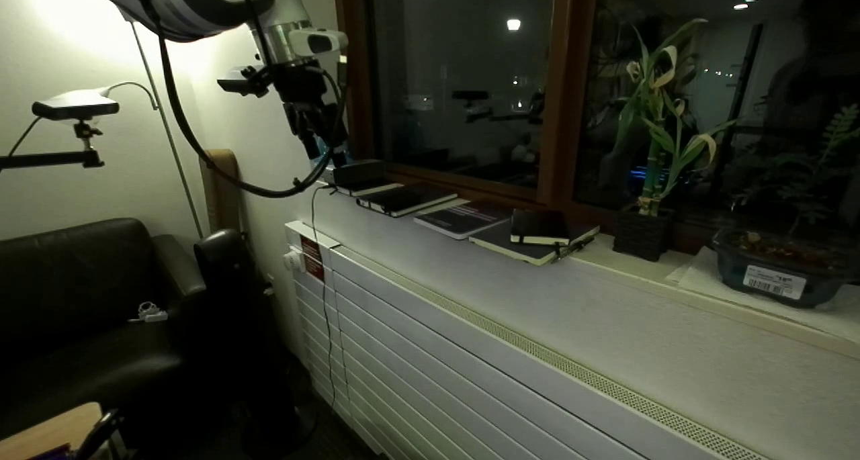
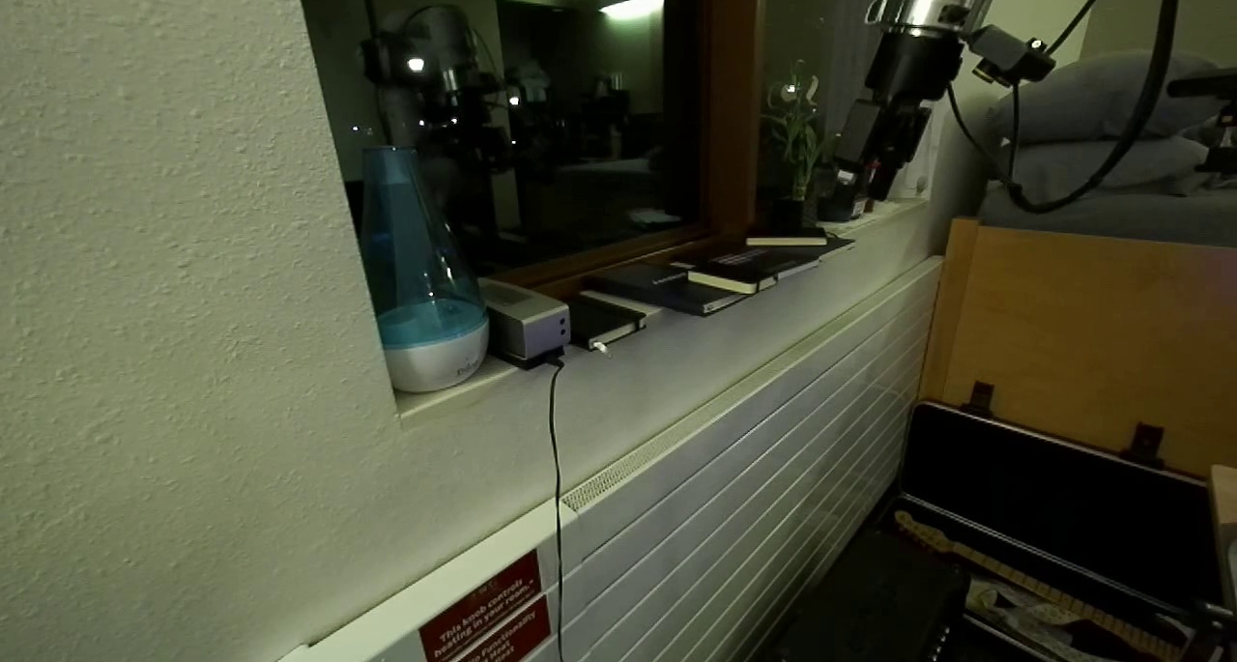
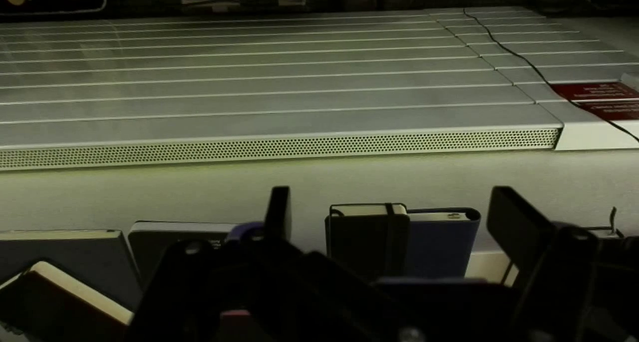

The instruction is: Change the position of the object

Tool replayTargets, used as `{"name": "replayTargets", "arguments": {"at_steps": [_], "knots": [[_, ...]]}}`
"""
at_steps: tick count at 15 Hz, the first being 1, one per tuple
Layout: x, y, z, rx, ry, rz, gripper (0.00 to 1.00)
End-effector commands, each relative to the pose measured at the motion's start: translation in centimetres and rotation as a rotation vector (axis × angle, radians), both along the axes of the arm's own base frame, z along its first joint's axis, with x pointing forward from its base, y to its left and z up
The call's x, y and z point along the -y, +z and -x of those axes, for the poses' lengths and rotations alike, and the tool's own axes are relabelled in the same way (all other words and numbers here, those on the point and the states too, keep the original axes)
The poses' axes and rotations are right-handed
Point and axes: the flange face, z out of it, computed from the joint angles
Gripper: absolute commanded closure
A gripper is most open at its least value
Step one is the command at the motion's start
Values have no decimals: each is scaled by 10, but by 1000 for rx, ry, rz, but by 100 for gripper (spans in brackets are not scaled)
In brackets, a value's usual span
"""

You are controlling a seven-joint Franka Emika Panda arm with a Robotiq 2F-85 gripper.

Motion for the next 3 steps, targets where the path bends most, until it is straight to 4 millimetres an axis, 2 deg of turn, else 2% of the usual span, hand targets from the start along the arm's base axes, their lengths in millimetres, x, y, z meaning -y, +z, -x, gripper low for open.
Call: {"name": "replayTargets", "arguments": {"at_steps": [1, 3], "knots": [[0, 0, 0, -1, 0, 0, 0], [0, 0, 0, -1, 0, 0, 0]]}}
